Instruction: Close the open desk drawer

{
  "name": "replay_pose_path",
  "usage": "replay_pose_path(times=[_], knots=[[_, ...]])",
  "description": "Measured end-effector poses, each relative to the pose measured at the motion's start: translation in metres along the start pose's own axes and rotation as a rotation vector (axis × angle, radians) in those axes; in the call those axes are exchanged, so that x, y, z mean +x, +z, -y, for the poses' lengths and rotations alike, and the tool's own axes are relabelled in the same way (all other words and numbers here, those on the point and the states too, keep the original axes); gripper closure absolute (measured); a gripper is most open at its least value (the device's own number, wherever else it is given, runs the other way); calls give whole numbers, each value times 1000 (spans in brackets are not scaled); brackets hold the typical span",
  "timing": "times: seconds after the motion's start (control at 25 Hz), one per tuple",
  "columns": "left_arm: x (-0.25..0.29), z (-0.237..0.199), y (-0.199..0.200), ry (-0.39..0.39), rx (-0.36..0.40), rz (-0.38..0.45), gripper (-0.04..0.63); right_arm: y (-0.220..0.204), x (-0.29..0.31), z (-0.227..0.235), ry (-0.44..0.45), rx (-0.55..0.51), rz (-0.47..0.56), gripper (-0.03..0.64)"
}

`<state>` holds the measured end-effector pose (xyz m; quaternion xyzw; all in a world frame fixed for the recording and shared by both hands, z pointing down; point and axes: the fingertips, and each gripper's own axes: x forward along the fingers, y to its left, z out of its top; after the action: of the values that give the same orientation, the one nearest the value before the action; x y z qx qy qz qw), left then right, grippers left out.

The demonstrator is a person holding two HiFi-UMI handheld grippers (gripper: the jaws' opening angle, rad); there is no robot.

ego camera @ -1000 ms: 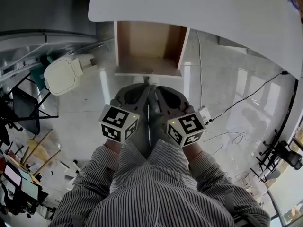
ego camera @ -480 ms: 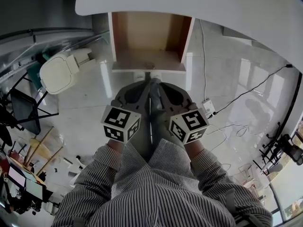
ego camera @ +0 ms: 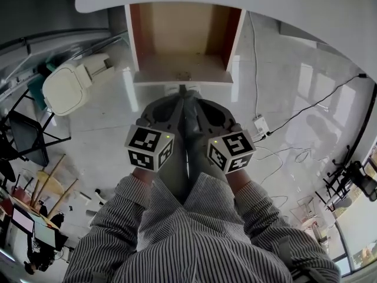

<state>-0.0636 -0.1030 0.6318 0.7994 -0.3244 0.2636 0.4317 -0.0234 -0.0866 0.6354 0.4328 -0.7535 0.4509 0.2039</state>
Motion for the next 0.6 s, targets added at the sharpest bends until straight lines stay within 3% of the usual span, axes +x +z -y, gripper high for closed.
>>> replay_pose_path(times=[0.36, 0.6], knots=[[16, -22, -25, 32, -50, 3, 583, -25, 20, 16, -5, 40, -36, 600], [27, -33, -33, 81, -27, -9, 583, -31, 30, 28, -10, 35, -44, 600]])
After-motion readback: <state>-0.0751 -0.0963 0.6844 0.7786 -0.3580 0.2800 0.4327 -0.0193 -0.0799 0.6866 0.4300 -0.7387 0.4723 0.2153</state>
